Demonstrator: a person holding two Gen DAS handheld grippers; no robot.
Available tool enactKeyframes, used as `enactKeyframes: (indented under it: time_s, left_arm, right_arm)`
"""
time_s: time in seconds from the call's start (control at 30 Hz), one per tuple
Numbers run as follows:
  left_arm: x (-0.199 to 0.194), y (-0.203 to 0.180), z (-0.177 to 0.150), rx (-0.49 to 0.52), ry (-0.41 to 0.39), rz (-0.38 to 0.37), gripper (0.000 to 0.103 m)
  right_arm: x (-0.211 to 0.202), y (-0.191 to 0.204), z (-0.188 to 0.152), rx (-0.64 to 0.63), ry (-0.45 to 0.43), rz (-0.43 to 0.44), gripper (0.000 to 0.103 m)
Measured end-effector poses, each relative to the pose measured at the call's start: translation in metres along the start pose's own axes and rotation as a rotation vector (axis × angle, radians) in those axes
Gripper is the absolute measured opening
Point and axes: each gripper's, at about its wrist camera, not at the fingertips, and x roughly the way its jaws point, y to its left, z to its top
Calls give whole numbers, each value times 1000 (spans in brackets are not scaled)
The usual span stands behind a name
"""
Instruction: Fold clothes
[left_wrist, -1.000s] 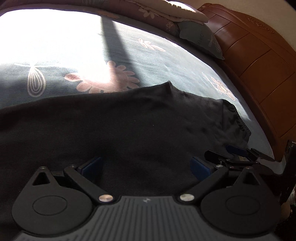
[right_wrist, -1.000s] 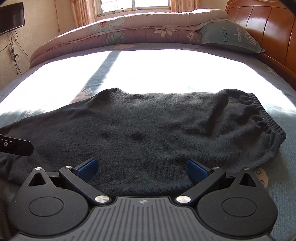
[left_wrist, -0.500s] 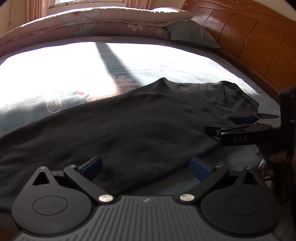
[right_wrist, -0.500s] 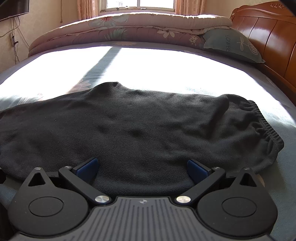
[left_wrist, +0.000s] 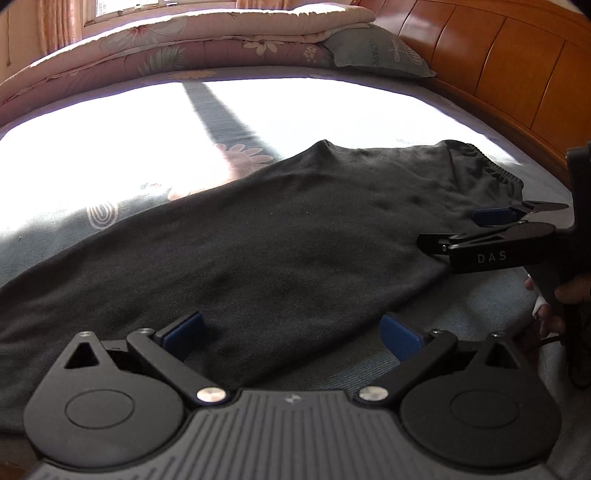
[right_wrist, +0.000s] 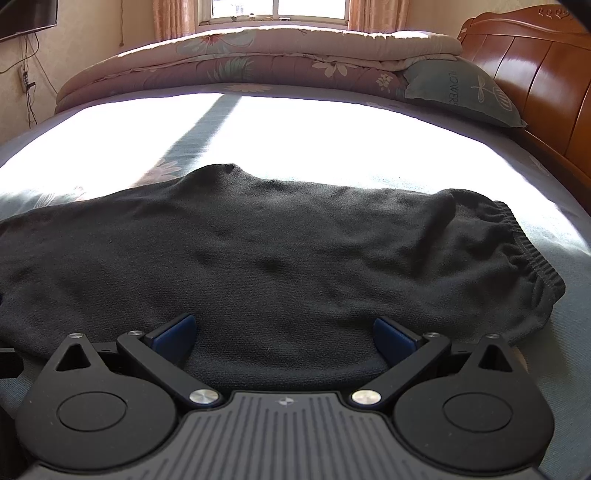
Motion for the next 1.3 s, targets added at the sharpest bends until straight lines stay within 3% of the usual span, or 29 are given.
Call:
enactKeyframes:
  time_s: [0.07,0.3,0.4,0.57,0.63,0.8,0.93,1.13,1.3]
  left_arm:
    - [6,8,-2,-47,27,14,101]
    - [7,11,0,-56,43,15,102]
    - [9,12,1,-64,45,11,102]
    - [8,14,0,-68,34,1,102]
    - [8,16,-1,-74,26,-8,102]
    - [0,20,2,-107,-4,-33,102]
    - [2,26,-1,-139,24,-38,102]
    - [-17,47,1,-197,-36,-6,102]
    - [-25,100,-2,-376,-26,23,102]
  right_arm:
    - [0,0,0,4,1,0,103]
    - [-16,-19,12,118,-35,44,103]
    - [-25,-51,33,250,-58,136,103]
    - [5,-100,51,345,26,227,103]
    - [25,-120,43,472,88,249,103]
    - [29,-135,30,612,49,299,103]
    - [30,-131,28,603,36,292,103]
    - [30,-126,29,563,20,265,103]
    - [29,-120,30,522,15,243,103]
